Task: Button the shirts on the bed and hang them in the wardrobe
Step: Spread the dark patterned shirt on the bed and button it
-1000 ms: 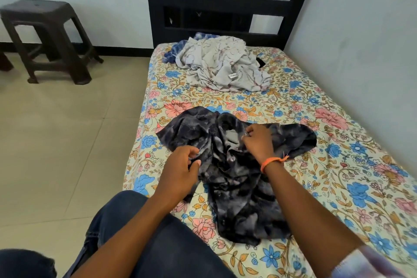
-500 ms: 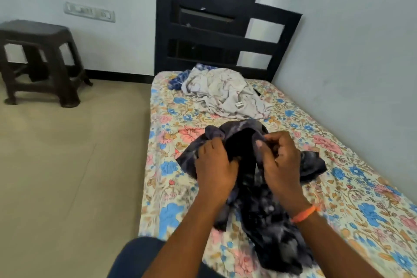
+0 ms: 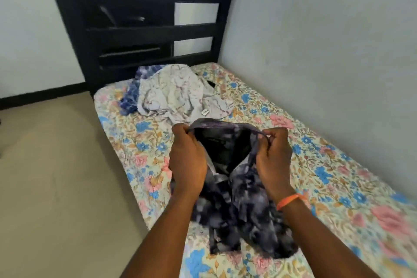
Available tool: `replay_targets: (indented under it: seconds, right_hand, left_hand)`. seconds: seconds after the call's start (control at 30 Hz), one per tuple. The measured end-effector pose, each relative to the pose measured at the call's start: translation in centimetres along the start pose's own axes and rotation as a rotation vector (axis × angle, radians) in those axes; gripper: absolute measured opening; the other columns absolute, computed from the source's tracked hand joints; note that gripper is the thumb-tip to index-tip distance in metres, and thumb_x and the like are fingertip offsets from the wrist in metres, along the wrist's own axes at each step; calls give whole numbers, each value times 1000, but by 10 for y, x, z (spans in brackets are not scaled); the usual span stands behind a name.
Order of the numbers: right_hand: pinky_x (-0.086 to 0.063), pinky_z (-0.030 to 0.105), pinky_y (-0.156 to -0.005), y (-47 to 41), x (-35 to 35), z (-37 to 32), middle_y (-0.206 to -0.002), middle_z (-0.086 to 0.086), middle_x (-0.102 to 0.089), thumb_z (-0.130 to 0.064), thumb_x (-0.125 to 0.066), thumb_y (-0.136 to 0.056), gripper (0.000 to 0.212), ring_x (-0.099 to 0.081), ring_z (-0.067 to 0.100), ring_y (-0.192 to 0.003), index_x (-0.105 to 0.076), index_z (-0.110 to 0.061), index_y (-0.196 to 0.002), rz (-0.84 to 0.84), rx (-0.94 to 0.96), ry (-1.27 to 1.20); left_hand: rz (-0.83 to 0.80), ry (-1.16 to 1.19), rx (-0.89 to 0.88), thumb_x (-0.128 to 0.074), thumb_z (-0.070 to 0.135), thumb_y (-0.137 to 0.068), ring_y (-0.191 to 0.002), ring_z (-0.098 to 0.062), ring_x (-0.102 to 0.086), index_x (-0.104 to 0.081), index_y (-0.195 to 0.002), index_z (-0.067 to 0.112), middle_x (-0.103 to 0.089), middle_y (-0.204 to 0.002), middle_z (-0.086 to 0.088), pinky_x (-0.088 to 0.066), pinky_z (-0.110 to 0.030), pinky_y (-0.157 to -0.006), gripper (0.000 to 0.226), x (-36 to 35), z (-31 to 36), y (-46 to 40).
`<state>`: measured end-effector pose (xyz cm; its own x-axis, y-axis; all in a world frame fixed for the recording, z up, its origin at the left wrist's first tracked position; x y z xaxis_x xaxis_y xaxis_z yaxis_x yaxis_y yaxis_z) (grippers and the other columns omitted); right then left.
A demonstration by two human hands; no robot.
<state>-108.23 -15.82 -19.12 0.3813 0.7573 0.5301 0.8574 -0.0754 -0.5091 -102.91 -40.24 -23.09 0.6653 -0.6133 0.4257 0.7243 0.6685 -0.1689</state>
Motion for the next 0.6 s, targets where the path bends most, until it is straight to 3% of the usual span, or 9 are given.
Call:
replay_targets:
  seconds: [0.1, 0.17, 0.27, 0.43, 0.53, 0.6]
  right_hand:
    - [-32, 34, -44, -45, 51, -18, -62, -2, -49, -14, -47, -101, 12, -48, 21, -49, -41, -12, -112, -25, -170, 131]
    - [-31, 36, -42, -68, 88, -40, -56, 4, -50, -13, -45, -101, 15, -48, 28, -46, -40, -12, -115, -45, -235, 187]
    - [-23, 33, -42, -103, 152, -74, -53, 8, -47, -12, -45, -101, 15, -44, 30, -43, -41, -13, -115, -57, -301, 223]
    - [-30, 40, -43, -124, 239, -114, -57, 12, -53, -12, -46, -101, 13, -48, 31, -48, -50, -16, -113, 33, -395, 170]
    - [-51, 40, -60, -117, 279, -120, -87, 10, -68, -9, -49, -97, 18, -64, 29, -72, -63, -14, -108, 112, -468, 55]
    - [-59, 42, -61, -105, 297, -119, -96, 10, -70, -10, -51, -96, 19, -69, 29, -72, -67, -15, -106, 140, -574, -55]
  left_hand:
    - [-237, -238, -106, -43, 35, -103, -60, -23, -55, -37, -100, 23, -55, -71, 2, -37, -36, -50, 14, 5, 89, -26]
    - [-324, -447, -209, -49, 39, -100, -69, -29, -61, -41, -108, 18, -61, -80, -4, -41, -36, -53, 24, 11, 146, -39]
    - [-425, -609, -266, -52, 38, -99, -73, -30, -61, -46, -118, 8, -64, -89, -10, -35, -33, -51, 36, 20, 223, -45]
    - [-512, -466, -203, -50, 31, -99, -78, -32, -58, -50, -108, 7, -61, -94, -12, -36, -34, -56, 26, 33, 312, -25]
    - [-564, -278, -127, -48, 25, -96, -76, -32, -59, -53, -98, 4, -60, -90, -14, -40, -35, -56, 21, 27, 343, -9]
    - [-645, -57, -20, -46, 19, -95, -62, -29, -65, -51, -88, 2, -62, -85, -17, -51, -39, -47, 19, 16, 357, 3]
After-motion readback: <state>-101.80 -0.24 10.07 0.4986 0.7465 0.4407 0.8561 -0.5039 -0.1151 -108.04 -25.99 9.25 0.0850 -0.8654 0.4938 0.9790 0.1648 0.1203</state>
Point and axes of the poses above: each hand's wrist, its own y-axis away from the middle knuckle, its own x-axis out of the back of the hand, z = x × y, the point moved 10 cm from there along -y, towards the middle knuckle
